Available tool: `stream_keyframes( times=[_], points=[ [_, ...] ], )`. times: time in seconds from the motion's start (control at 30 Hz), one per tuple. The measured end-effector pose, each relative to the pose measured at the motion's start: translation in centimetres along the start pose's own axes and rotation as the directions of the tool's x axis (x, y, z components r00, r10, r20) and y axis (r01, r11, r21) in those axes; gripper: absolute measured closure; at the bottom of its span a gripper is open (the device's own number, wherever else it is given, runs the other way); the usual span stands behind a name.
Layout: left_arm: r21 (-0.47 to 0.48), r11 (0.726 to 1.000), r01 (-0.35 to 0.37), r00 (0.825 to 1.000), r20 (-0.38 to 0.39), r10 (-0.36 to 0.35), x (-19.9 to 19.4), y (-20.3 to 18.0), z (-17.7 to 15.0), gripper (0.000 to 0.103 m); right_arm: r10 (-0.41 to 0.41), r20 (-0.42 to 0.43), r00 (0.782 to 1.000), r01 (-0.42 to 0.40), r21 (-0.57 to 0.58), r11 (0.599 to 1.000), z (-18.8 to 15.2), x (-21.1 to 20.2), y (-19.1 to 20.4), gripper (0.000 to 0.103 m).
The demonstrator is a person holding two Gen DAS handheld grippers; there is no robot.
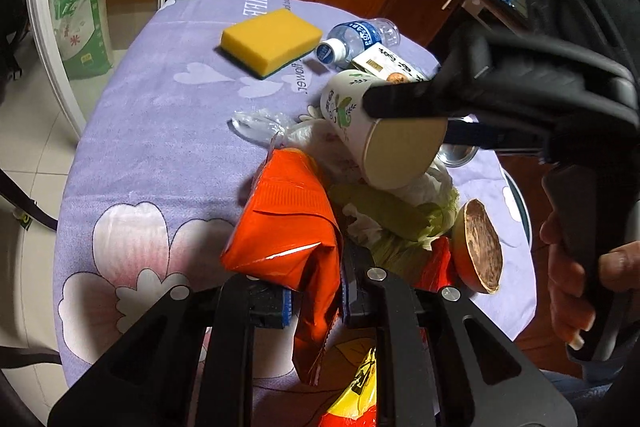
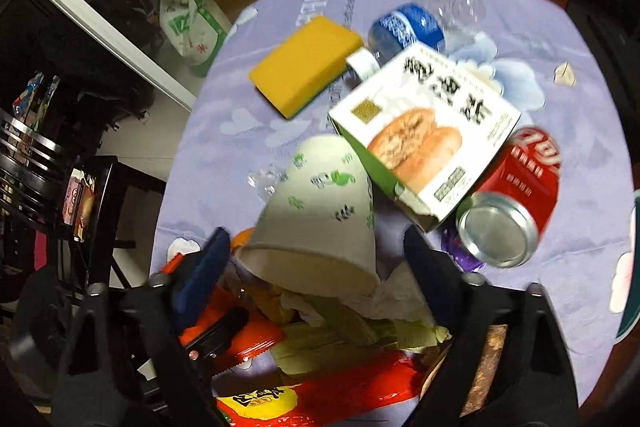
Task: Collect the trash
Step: 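Grasp the white paper cup with the right gripper while the left grasps the orange Ovaltine wrapper, then carry both items over the teal bin and open both grippers to drop them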
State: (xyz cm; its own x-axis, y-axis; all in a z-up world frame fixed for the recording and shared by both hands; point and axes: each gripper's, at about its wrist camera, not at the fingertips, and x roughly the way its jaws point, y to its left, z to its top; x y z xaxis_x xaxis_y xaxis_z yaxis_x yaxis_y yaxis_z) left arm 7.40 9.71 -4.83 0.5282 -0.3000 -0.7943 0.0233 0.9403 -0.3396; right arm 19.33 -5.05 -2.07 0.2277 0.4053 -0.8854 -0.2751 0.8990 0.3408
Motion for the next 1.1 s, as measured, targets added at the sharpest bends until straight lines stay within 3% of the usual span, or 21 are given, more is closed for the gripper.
stream_keyframes(
  times=[0.23, 0.53, 0.73, 1.0, 1.1],
  points=[
    [0.009, 1.000, -0.017, 1.000, 0.011, 0.017, -0.7, -1.0, 0.2, 0.086, 0.068, 0.029, 0.997, -0.068, -0.001, 0.998, -1.5, -2.0, -0.4, 0.049],
    [0.073, 0.996, -0.046, 0.995, 0.091, 0.039, -4.4, -4.7, 1.1, 0.086, 0.116, 0.156, 0.981, -0.117, -0.005, 0.993, -3.2, -8.0, -2.8, 0.051],
    [0.200, 0.979, -0.040, 0.993, 0.114, 0.017, -5.0, -10.6, 2.1, 0.086, 0.101, 0.263, 0.959, -0.129, 0.094, 0.987, -5.1, -12.6, -8.8, 0.051],
    [0.337, 0.941, 0.043, 0.997, 0.045, -0.062, -2.8, -19.1, 2.5, 0.086, 0.043, 0.364, 0.930, -0.128, 0.212, 0.969, -9.0, -17.1, -16.9, 0.050],
    [0.392, 0.917, 0.076, 0.997, -0.009, -0.079, -0.6, -23.0, 2.3, 0.086, -0.032, 0.406, 0.913, -0.090, 0.277, 0.956, -10.9, -18.7, -21.3, 0.048]
  ],
)
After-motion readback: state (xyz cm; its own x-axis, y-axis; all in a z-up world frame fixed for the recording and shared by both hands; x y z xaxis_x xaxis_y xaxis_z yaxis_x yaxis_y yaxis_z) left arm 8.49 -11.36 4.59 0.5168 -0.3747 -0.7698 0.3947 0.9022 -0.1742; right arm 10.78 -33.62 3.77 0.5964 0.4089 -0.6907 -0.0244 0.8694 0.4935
